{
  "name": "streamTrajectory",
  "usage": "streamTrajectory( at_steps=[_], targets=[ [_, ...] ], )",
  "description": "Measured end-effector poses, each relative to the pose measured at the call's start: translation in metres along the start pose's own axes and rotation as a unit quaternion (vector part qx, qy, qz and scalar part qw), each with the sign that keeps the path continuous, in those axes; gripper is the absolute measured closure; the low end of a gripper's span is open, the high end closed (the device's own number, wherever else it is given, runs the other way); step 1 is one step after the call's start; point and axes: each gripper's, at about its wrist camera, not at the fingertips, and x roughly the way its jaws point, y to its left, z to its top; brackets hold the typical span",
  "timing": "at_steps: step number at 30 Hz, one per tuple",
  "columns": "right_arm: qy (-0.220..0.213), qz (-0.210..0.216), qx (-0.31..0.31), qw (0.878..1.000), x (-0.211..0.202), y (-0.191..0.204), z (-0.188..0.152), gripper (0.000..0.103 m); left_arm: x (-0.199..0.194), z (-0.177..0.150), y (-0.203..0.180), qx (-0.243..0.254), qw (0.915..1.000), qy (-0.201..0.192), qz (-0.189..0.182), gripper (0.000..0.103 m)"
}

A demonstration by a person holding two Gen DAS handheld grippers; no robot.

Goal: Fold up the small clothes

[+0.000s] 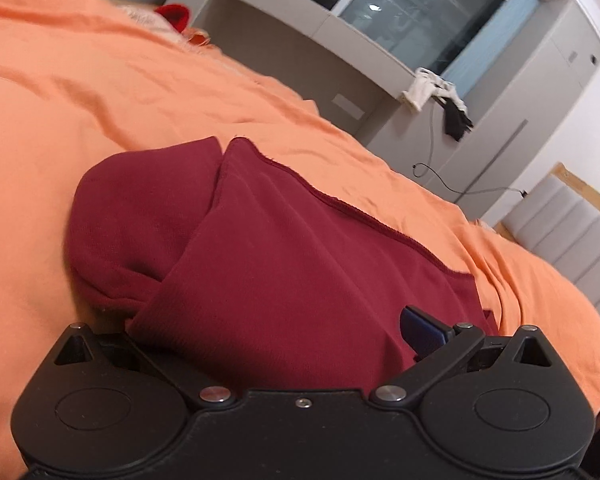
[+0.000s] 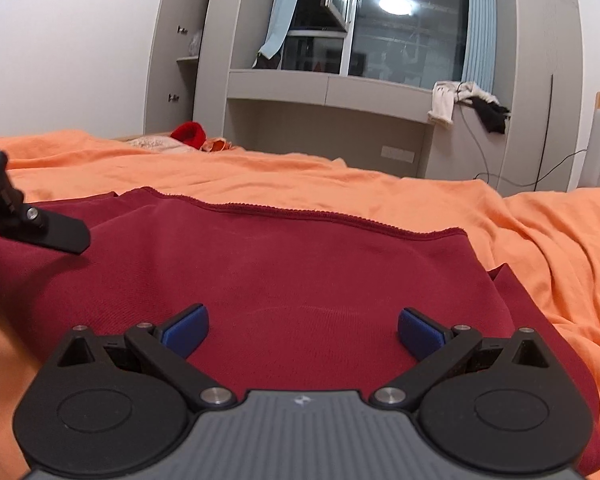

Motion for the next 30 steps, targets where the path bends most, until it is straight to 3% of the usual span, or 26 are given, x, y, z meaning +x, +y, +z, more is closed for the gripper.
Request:
streamTrajectory(
  at_steps=[7,17,22,30],
  targets=[
    [-0.018,-0.022,-0.024,0.999,-0.004,0.010,-0.004,0.000,-0.009,-0.008,0.002,0.029,0.9995,-0.008,-0.007,0.001],
    [-0.062,-0.050,-0.074,0.994,-0.014,0.020,-0.005,0.000,-0.010,-0.008,0.007,0.013,0.9998,-0.009,-0.012,0.001],
    [-0.091,-0.029,-0.099,0.991,-0.023,0.026,-0.004,0.000,-0.011,-0.008,0.008,0.012,0.9998,-0.008,-0.014,0.001],
    [-0.070,-0.036,-0.117,0.990,-0.014,0.035,-0.009,0.000,-0.012,-0.009,0.008,0.009,0.9998,-0.010,-0.016,0.001]
  ],
)
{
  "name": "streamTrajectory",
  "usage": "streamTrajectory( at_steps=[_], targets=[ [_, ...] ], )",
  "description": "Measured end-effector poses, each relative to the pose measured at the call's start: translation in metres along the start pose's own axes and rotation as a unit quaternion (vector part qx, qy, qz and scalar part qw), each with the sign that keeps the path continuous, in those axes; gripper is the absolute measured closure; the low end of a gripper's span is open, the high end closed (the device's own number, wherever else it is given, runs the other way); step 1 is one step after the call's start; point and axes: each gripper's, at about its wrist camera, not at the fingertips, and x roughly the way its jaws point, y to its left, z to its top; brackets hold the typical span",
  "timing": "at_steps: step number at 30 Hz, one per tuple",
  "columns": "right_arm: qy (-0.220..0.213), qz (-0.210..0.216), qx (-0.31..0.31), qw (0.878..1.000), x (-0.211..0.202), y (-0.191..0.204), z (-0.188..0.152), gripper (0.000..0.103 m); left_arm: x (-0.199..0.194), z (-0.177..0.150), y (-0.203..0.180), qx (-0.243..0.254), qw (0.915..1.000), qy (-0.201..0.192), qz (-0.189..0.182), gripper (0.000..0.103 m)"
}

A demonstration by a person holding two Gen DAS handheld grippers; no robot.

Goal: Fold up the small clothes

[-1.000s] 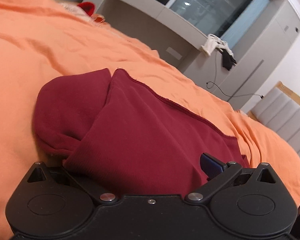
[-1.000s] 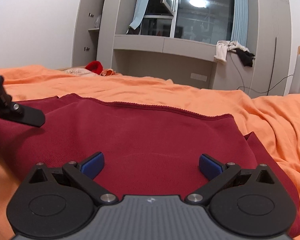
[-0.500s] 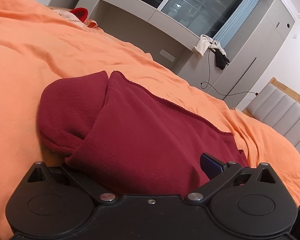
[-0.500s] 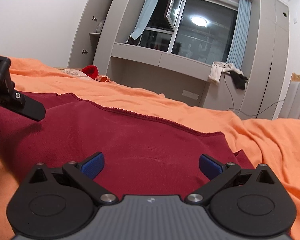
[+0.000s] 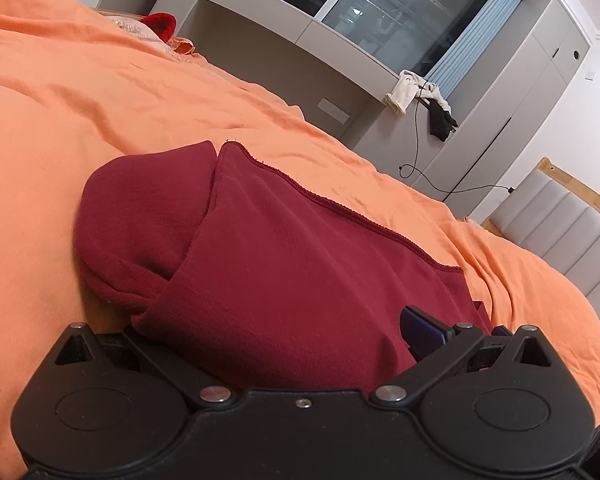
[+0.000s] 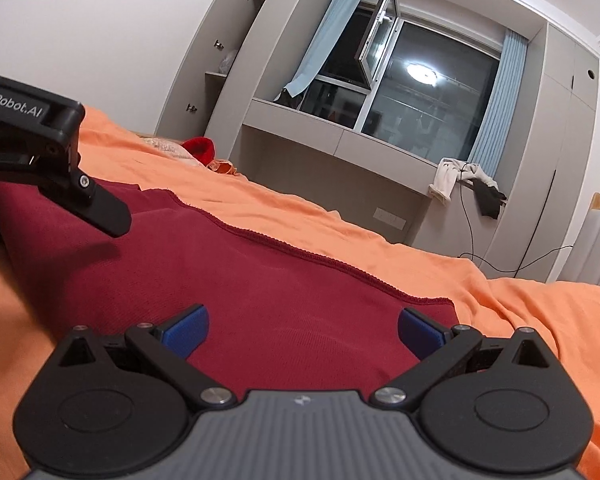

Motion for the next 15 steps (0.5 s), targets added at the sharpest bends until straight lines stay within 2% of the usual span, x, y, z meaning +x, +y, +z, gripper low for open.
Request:
streamTrajectory(
  at_steps=[9,15],
  targets=[
    [-0.003,0.000,0.008,1.000,0.0014,-0.0025,-0.0037,0.000,0.0000,-0.0042,-0.0039,0.019,0.9998,-0.008,0.009,0.001],
    [0.002,0.007,0.014,1.000,0.0016,-0.0083,-0.0041,0.000,-0.0014,-0.0038,-0.0008,0.000,0.9996,-0.024,0.014,0.002]
  ],
)
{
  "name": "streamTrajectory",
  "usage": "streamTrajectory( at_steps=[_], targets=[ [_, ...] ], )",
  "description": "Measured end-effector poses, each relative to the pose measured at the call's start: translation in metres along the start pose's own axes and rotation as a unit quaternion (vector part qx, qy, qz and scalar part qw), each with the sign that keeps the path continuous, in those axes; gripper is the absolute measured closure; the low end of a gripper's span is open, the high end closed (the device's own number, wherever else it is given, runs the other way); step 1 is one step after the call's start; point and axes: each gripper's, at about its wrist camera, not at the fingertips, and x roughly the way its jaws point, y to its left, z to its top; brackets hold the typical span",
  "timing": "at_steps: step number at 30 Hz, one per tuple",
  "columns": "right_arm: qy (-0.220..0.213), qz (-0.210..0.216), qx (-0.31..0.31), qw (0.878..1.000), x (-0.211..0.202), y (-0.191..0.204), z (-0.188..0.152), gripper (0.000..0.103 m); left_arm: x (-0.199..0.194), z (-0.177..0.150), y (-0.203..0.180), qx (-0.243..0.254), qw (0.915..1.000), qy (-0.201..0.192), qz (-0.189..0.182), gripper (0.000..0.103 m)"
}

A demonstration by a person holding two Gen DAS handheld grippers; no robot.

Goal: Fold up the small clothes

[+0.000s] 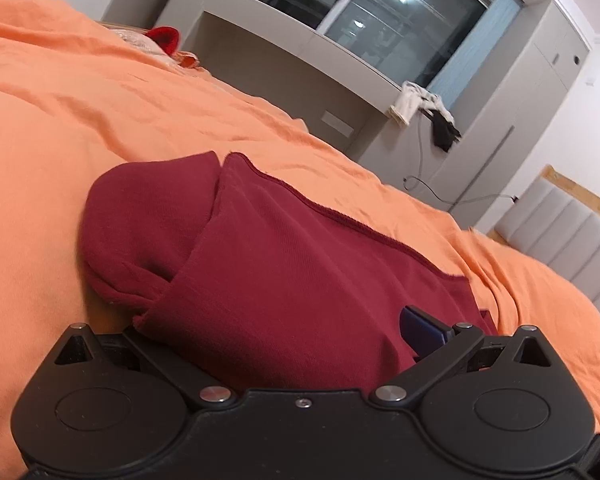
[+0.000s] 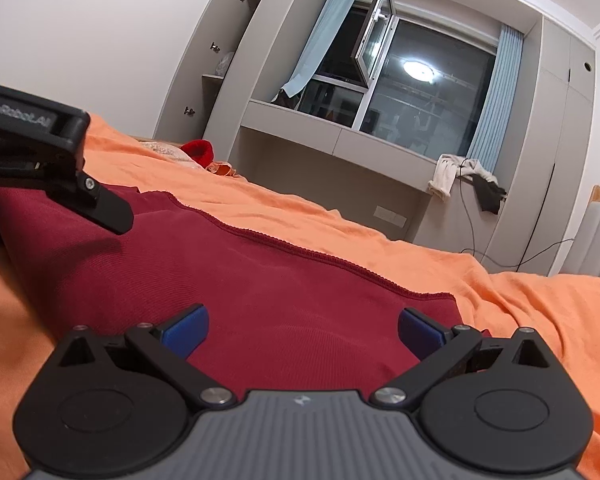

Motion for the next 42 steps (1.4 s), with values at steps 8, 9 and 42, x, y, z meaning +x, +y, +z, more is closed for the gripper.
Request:
streamTrajectory(
  at_steps=[8,9,42],
  targets=[
    [0.029,0.056,0.060,0.996,0.001,-0.031,0.009,0.000,0.003,0.003,-0.006,-0.020,0.9969,-0.038,0.067,0.023],
    [0.027,0.057,0.067,0.996,-0.001,-0.036,0.010,0.000,0.003,0.003,-0.006,-0.019,0.9964,-0.044,0.070,0.027],
    [0.050,-0.054,0.345,0.936,-0.033,-0.290,-0.025,0.000,0.039,-0.097,-0.256,0.470,0.8808,0.023,-0.053,0.081]
  ],
)
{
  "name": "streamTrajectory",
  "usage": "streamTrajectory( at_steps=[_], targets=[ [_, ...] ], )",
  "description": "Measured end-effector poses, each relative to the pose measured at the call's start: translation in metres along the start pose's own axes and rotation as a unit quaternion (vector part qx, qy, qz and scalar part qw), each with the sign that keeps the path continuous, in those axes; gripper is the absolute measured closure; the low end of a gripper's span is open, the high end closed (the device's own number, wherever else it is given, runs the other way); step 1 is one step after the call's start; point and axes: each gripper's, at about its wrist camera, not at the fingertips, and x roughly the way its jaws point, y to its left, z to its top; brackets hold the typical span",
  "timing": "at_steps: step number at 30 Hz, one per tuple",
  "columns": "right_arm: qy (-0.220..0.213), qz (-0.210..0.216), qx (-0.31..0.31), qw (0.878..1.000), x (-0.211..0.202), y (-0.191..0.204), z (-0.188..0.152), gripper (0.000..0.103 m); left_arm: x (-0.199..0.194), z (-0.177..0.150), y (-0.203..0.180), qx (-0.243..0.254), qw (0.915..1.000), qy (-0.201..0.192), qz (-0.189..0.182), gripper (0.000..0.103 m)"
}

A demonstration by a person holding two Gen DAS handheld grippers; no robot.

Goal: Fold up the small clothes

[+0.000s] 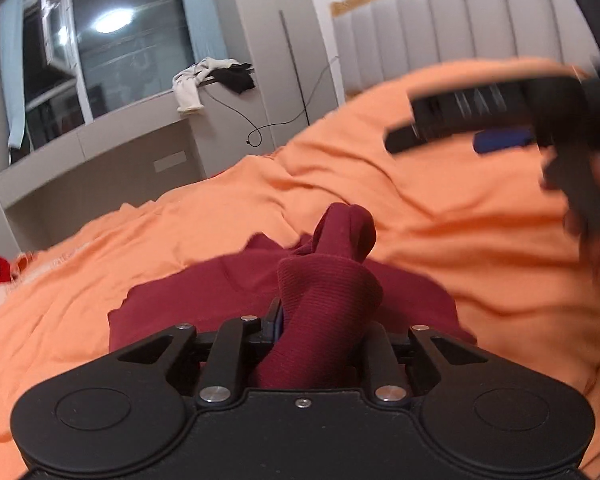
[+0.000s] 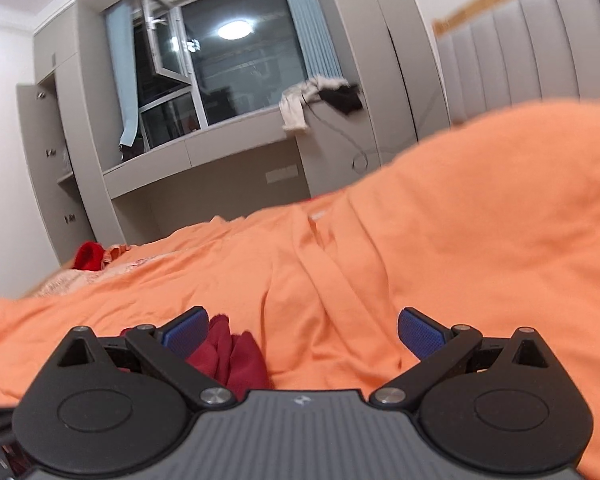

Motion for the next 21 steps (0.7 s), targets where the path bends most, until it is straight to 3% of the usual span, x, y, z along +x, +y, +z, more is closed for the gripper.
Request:
streamTrajectory(
  at_steps=[3,5,8,15,18,21],
  targets=[
    [0.036,0.026,0.040,0.998,0.010,-0.012,-0.003,0.000,-0.006,-0.009,-0.005,0.000,1.0000,-0.001,-0.008,0.066],
    [0.062,0.052,0.079,0.994,0.017,-0.022,-0.007,0.000,-0.012,-0.013,0.003,-0.013,0.9994,-0.005,-0.031,0.049],
    [0.100,0.087,0.146,0.980,0.029,-0.035,-0.011,0.000,-0.019,-0.015,0.002,-0.014,0.9987,-0.014,-0.048,0.039],
    [0.170,0.149,0.269,0.936,0.054,-0.048,-0.026,0.000,-0.039,-0.012,-0.004,0.015,0.9981,-0.038,-0.046,0.034],
    [0.168,0.172,0.272,0.932,0.056,-0.040,-0.028,0.000,-0.046,-0.010,-0.004,0.021,0.9975,-0.049,-0.047,0.033],
    [0.160,0.202,0.272,0.927,0.054,-0.031,-0.025,0.012,-0.049,-0.010,-0.007,0.031,0.9969,-0.057,-0.044,0.033]
  ],
)
